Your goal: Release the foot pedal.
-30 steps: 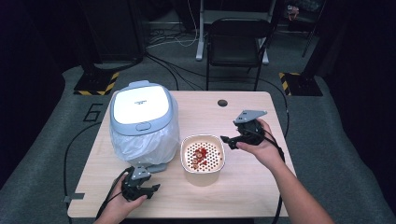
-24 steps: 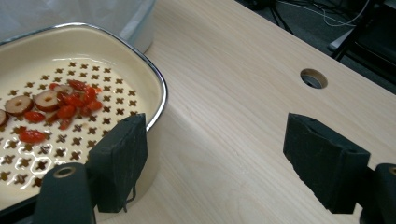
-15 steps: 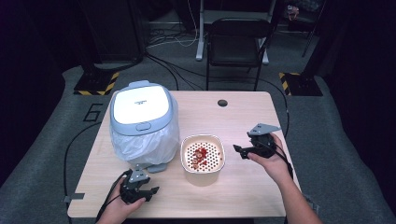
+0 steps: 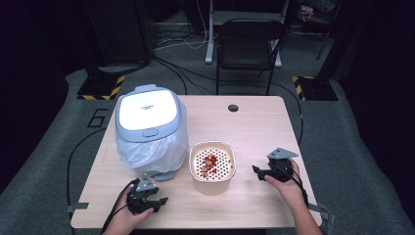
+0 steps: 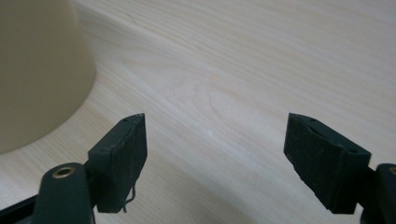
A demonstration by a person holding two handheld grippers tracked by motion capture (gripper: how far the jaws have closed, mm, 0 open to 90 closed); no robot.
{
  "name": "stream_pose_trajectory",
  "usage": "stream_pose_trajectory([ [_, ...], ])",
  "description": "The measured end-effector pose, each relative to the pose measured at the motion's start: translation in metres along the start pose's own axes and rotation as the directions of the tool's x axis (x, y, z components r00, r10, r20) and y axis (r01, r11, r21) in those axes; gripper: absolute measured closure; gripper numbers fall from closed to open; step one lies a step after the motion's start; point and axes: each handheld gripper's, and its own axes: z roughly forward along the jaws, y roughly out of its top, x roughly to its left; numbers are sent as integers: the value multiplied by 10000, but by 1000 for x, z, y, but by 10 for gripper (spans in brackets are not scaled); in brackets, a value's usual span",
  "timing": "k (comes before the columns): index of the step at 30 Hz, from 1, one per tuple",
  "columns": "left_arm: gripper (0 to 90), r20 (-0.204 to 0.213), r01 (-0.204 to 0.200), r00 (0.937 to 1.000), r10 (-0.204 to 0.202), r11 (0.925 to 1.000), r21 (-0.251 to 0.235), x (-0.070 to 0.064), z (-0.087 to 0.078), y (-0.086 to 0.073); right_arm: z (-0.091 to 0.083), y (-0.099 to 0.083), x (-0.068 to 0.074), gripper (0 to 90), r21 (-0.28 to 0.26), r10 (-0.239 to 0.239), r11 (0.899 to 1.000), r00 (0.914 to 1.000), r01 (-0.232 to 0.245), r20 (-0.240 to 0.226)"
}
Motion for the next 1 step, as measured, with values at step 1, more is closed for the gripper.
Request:
stream_pose_trajectory([
  [1, 452, 0, 0, 10000, 0, 10000, 0, 0, 0, 0, 2, -4, -1, 212, 18, 178, 9998, 9998, -178, 38],
])
